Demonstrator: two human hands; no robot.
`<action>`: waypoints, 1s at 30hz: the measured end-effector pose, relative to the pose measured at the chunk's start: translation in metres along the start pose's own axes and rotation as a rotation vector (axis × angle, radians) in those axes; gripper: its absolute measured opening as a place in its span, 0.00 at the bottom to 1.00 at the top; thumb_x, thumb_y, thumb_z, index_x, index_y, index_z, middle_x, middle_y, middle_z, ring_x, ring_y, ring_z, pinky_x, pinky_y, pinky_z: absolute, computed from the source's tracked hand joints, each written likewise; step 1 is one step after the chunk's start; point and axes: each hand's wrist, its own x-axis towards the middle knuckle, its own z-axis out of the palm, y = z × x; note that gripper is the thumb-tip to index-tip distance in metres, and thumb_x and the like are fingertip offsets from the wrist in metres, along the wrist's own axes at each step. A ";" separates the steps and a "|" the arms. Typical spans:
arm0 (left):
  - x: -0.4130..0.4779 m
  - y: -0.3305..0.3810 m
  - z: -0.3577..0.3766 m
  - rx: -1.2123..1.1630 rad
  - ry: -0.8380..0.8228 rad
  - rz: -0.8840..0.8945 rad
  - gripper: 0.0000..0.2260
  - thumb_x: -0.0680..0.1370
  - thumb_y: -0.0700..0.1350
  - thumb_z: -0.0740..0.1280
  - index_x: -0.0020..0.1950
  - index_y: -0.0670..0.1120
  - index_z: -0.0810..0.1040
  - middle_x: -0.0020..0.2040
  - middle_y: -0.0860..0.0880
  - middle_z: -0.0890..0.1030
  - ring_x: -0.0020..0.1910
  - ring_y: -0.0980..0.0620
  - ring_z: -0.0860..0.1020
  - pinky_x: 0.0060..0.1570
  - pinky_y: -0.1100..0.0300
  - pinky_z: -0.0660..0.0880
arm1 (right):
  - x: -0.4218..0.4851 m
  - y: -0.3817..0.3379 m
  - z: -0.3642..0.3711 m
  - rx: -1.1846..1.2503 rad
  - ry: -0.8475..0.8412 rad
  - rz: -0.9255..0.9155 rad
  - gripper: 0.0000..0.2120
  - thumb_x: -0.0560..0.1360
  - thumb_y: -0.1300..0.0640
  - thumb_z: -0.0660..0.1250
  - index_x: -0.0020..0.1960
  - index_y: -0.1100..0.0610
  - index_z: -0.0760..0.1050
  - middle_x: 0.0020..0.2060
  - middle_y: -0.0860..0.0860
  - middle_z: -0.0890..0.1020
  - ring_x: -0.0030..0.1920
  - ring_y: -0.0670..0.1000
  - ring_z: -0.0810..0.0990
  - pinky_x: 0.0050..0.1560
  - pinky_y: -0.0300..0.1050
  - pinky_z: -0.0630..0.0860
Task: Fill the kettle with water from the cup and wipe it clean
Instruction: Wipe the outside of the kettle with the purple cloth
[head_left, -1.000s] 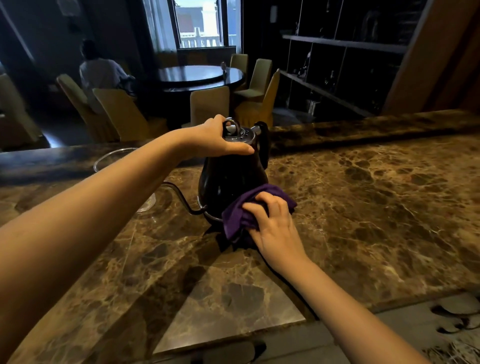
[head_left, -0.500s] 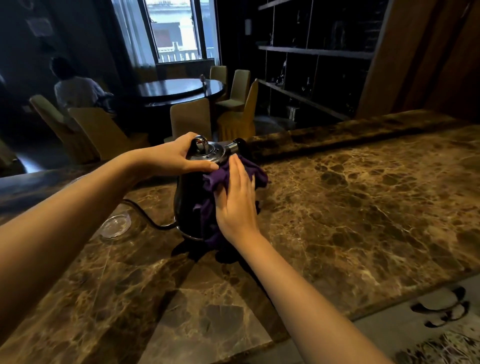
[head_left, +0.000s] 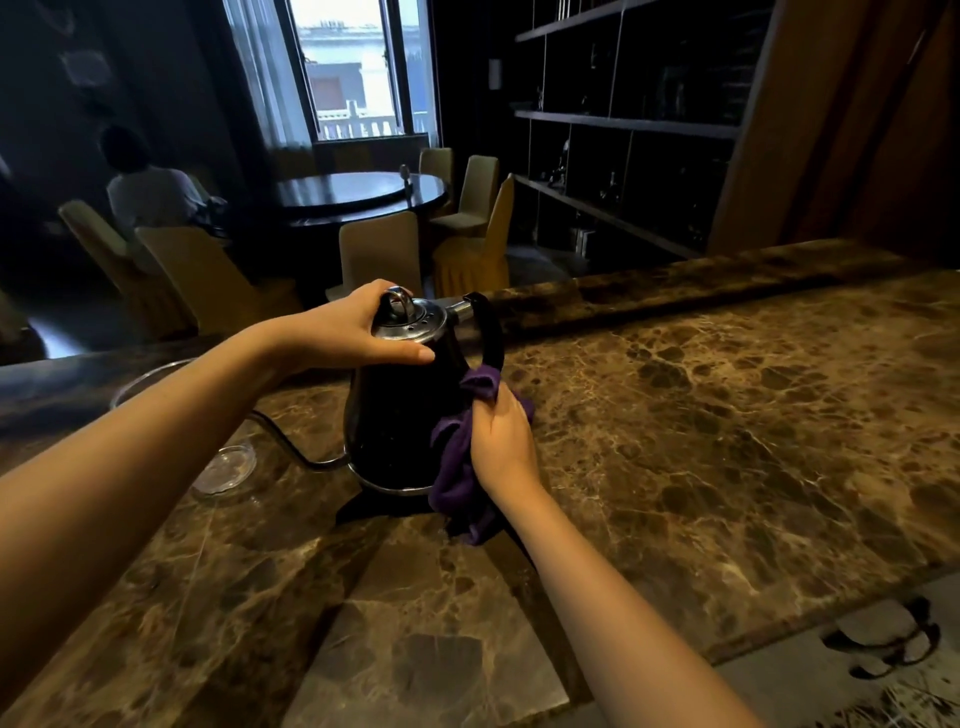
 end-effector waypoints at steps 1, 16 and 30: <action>0.000 -0.001 -0.001 0.005 0.000 -0.001 0.51 0.50 0.71 0.71 0.68 0.52 0.61 0.61 0.51 0.72 0.56 0.57 0.74 0.51 0.65 0.70 | -0.005 0.006 -0.002 -0.039 -0.013 0.069 0.17 0.77 0.50 0.51 0.58 0.57 0.72 0.52 0.59 0.78 0.54 0.60 0.76 0.50 0.49 0.70; 0.003 -0.009 -0.030 0.185 -0.225 0.005 0.50 0.50 0.70 0.72 0.70 0.61 0.59 0.67 0.56 0.58 0.68 0.53 0.59 0.67 0.57 0.60 | -0.072 0.001 -0.040 -0.650 -0.322 -0.101 0.26 0.75 0.46 0.60 0.71 0.52 0.61 0.75 0.53 0.55 0.74 0.56 0.51 0.71 0.52 0.53; -0.009 -0.008 -0.020 0.004 -0.160 -0.035 0.39 0.65 0.55 0.73 0.71 0.52 0.58 0.59 0.56 0.70 0.55 0.59 0.72 0.49 0.69 0.70 | -0.031 -0.051 -0.060 -0.180 0.142 -0.265 0.20 0.68 0.63 0.66 0.60 0.57 0.70 0.53 0.46 0.71 0.56 0.46 0.68 0.54 0.28 0.62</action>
